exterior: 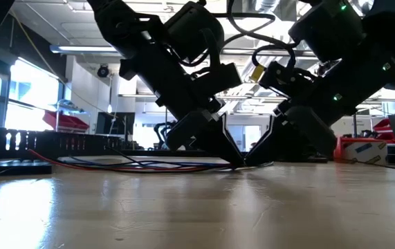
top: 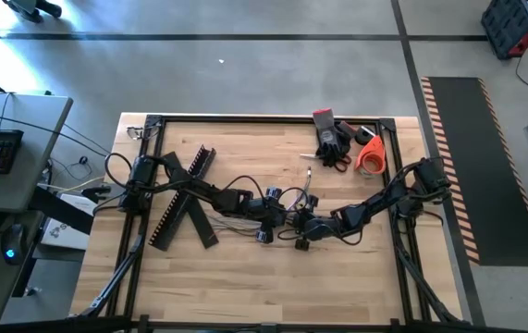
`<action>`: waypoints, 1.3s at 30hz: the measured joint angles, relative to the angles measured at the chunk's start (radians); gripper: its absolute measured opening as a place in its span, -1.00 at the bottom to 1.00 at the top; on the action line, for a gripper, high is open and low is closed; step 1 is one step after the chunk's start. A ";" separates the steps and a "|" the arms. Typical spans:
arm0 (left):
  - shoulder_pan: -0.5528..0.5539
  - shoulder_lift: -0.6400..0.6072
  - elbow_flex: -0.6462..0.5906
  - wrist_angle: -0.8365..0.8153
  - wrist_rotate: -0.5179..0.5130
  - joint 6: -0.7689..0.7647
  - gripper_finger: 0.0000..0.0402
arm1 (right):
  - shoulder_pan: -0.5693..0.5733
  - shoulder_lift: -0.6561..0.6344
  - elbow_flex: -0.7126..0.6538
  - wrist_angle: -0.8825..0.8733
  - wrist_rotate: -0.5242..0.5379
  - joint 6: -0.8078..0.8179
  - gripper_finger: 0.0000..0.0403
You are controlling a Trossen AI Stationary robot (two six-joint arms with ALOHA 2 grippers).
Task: Ziptie cables
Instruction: Wrap the cable wires with the black zip tie
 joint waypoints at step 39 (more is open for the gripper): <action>0.000 0.000 -0.001 -0.025 -0.011 0.000 -1.00 | 0.104 -0.082 -0.003 -0.231 0.082 0.163 -0.72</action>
